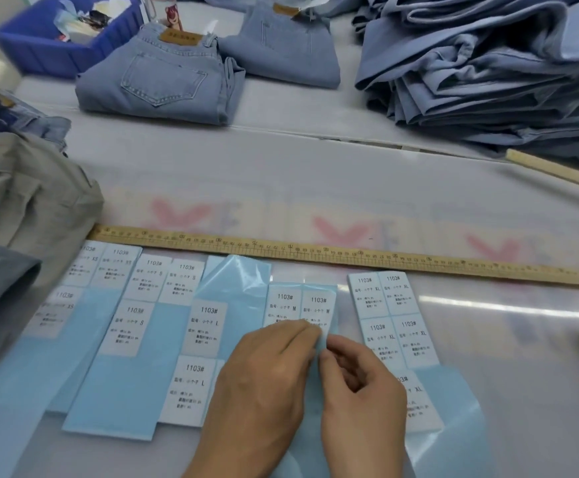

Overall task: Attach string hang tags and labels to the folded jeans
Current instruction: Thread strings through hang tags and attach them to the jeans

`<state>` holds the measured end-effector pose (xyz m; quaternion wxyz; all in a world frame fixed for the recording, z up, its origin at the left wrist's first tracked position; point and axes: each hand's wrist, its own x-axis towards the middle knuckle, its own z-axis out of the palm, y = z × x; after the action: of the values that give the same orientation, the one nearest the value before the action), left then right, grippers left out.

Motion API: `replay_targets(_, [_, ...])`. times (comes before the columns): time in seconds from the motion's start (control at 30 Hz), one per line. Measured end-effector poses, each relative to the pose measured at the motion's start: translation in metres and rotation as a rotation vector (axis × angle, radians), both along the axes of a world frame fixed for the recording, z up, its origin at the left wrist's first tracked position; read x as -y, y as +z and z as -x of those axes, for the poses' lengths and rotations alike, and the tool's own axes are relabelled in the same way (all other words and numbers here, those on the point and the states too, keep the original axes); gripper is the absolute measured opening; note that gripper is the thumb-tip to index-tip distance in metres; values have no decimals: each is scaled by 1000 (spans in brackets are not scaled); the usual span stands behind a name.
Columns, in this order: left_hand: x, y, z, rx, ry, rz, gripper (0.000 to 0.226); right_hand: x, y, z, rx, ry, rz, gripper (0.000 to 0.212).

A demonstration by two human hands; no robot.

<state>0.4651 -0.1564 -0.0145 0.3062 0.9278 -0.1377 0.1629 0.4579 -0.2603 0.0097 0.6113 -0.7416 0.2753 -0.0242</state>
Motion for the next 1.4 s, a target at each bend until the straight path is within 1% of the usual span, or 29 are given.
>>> replay_targets(0.2, [4, 14, 3, -59, 72, 49, 28, -3, 4, 3, 18, 11, 61, 21])
replay_targets(0.33, [5, 18, 6, -127, 76, 71, 19, -3, 7, 4, -3, 21, 92, 23])
replay_targets(0.43, [5, 18, 7, -130, 81, 109, 17, -4, 11, 6, 13, 43, 160, 26])
replay_targets(0.63, [7, 12, 9, -100, 144, 155, 12, -5, 17, 9, -12, 70, 257, 21])
replay_targets(0.77, [6, 13, 9, -83, 154, 178, 14, -5, 18, 8, -17, 72, 262, 20])
replay_targets(0.97, [7, 16, 9, -87, 207, 178, 7, -3, 13, 7, -43, 38, 208, 21])
replay_targets(1.07, [6, 17, 7, -96, 227, 302, 6, -1, 10, 7, -47, -23, 170, 21])
replay_targets(1.13, [4, 19, 5, -125, 285, 422, 7, -2, 9, 7, -46, -47, 163, 24])
replay_targets(1.3, [-3, 20, 0, -278, 424, 780, 10, -1, 9, 7, -67, -53, 144, 22])
replay_targets(1.4, [-7, 22, -3, -282, 467, 920, 16, -1, 8, 7, -75, -59, 137, 22])
